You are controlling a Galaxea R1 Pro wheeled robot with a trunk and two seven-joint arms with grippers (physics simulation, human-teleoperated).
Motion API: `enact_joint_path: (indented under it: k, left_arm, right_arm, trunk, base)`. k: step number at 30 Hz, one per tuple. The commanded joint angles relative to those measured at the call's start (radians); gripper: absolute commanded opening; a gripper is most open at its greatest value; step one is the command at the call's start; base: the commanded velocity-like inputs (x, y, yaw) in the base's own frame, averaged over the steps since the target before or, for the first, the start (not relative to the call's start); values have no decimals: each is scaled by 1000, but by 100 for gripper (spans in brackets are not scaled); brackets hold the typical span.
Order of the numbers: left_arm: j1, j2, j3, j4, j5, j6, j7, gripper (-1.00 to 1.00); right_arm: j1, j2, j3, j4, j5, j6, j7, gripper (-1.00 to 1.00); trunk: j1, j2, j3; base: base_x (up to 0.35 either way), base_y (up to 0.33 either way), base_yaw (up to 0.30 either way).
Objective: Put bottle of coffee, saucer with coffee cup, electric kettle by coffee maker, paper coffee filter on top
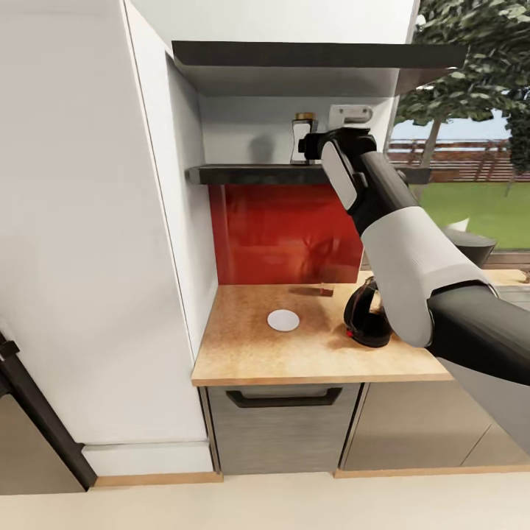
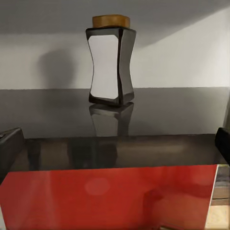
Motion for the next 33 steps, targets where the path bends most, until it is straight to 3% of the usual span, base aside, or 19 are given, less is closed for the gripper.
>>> enact_joint_path:
  k: [1,9,17,33]
  left_arm:
    - [-1,0,5,2,-5,9,3,100]
    - [0,1,5,2,-5,58,2,100]
    - [0,2,3,2,-5,60,3,100]
    - [0,0,3,2,-7,63,2,100]
  right_arm:
    - [-2,0,3,-2,-11,5,-9,100]
    - [-3,0,1,-97,-11,8,-10,100]
    - [-3,0,1,-116,-11,8,-10,100]
    - [-3,0,1,-124,-11,7,-10,100]
  trunk:
    - [1,-2,-2]
    - [1,-2,-2]
    - [1,-2,-2]
    - [1,-2,-2]
  base:
    - [0,0,0]
    - [91,0,0]
    - [279,0,0]
    - [101,14,0]
